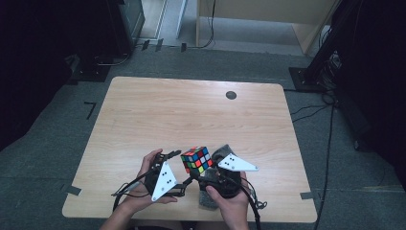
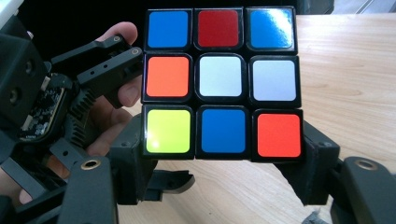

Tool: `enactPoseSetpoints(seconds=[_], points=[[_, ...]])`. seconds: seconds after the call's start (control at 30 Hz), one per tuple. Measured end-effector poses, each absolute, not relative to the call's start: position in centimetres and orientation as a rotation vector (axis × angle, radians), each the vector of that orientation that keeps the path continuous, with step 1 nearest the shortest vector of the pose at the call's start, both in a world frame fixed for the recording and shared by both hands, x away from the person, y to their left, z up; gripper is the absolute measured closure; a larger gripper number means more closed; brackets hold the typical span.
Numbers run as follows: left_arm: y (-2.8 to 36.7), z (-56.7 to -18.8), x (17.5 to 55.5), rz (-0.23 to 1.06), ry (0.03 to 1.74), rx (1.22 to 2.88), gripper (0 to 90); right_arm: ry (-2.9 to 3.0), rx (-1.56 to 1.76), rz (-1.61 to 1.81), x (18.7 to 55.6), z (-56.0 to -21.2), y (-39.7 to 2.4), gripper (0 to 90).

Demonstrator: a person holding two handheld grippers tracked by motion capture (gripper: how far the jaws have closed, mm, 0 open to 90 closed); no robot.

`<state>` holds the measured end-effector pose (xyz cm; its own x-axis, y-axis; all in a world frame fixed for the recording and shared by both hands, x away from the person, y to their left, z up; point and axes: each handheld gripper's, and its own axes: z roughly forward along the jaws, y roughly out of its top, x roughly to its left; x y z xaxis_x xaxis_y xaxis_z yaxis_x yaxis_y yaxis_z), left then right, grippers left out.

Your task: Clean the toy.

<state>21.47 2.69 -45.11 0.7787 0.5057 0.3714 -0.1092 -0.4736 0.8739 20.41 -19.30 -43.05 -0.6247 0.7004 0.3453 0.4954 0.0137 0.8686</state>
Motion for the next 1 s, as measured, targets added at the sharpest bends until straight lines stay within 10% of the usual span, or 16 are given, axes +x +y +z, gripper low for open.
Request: enactPoseSetpoints(seconds=[1.0], points=[[2.3, -45.6, 20.5, 0.8, 0.218, 1.919, 33.4, 2.124, 1.412, 1.908, 21.7, -43.9, -20.6, 33.1]])
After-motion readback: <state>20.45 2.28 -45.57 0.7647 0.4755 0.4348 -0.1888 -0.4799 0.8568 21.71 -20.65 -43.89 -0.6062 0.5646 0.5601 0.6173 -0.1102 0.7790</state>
